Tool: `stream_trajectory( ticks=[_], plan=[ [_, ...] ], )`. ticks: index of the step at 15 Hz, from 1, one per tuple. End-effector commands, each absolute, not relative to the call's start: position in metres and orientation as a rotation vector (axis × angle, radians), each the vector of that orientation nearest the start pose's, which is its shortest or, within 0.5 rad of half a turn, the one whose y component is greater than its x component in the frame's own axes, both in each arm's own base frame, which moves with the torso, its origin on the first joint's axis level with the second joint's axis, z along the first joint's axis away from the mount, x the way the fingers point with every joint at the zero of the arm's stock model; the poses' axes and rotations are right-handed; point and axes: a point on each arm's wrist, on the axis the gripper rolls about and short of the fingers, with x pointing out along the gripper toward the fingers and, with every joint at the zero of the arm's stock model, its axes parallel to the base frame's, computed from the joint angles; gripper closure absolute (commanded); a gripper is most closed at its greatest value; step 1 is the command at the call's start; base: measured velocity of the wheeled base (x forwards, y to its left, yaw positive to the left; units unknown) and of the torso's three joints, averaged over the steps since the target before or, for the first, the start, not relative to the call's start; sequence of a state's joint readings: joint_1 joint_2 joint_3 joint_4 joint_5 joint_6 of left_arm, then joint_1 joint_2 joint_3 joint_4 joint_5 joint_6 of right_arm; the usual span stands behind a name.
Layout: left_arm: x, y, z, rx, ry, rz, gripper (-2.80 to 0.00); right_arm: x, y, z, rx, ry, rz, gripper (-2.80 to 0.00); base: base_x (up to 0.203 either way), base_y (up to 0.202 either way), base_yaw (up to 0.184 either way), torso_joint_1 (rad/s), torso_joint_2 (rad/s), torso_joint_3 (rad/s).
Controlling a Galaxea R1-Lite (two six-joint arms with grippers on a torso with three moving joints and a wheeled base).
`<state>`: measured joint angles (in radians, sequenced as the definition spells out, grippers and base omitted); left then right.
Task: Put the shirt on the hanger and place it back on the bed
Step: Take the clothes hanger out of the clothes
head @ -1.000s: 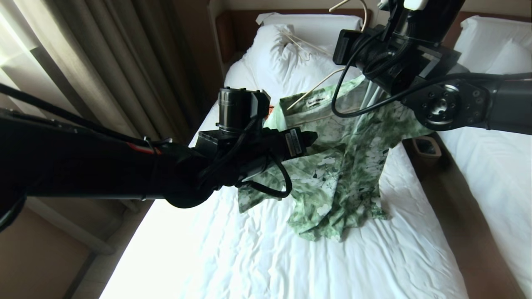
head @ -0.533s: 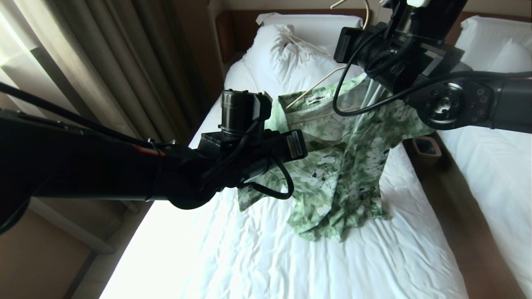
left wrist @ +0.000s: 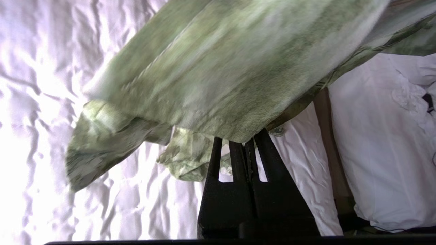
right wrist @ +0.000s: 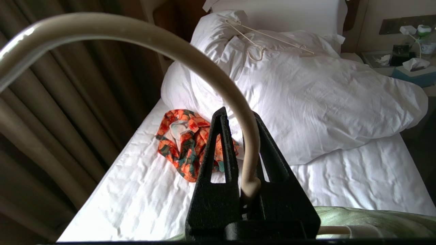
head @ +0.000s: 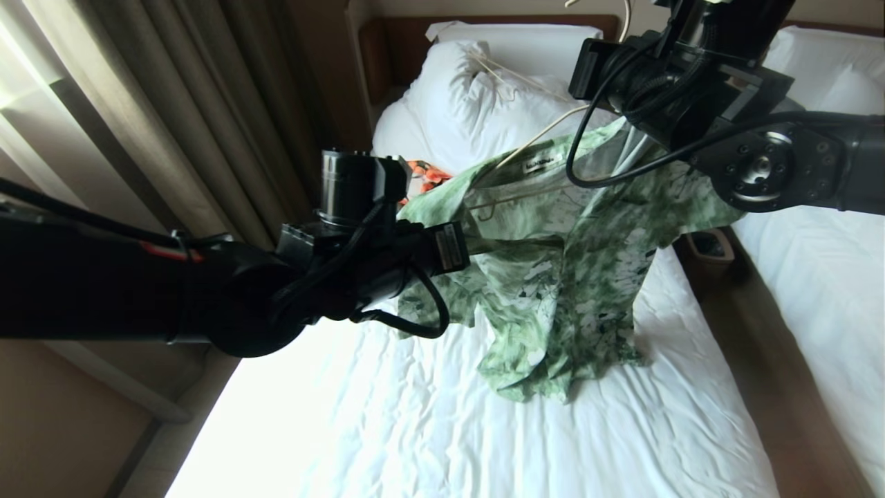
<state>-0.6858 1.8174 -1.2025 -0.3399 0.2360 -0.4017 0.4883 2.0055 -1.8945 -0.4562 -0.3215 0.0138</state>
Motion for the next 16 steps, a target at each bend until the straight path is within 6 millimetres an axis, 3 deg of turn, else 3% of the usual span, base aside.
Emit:
stream_trajectory(
  ticks=[1,4,9,10,12,16],
  plan=[
    [0.274,-0.192,0.234,-0.27,0.326,-0.288,0.0,0.361,0.181,0.363,0.15,-0.321,0.155,0.0,0.0,0.0,0.0,0.0,0.0,0.0],
    [0.283,-0.168,0.227,-0.267,0.348,-0.195,0.0,0.361,0.182,0.362,0.146,-0.318,0.156,0.0,0.0,0.0,0.0,0.0,0.0,0.0],
    [0.287,-0.168,0.219,-0.268,0.368,-0.183,0.0,0.367,0.188,0.352,0.135,-0.296,0.163,0.0,0.0,0.0,0.0,0.0,0.0,0.0],
    [0.286,-0.167,0.217,-0.264,0.373,-0.182,-2.8,0.369,0.19,0.349,0.133,-0.291,0.164,0.0,0.0,0.0,0.0,0.0,0.0,0.0],
    [0.277,-0.163,0.217,-0.262,0.379,-0.188,-2.8,0.371,0.196,0.344,0.131,-0.279,0.174,0.0,0.0,0.0,0.0,0.0,0.0,0.0],
    [0.233,-0.131,0.215,-0.292,0.448,-0.352,-2.8,0.381,0.215,0.325,0.141,-0.288,0.191,0.0,0.0,0.0,0.0,0.0,0.0,0.0]
  ],
)
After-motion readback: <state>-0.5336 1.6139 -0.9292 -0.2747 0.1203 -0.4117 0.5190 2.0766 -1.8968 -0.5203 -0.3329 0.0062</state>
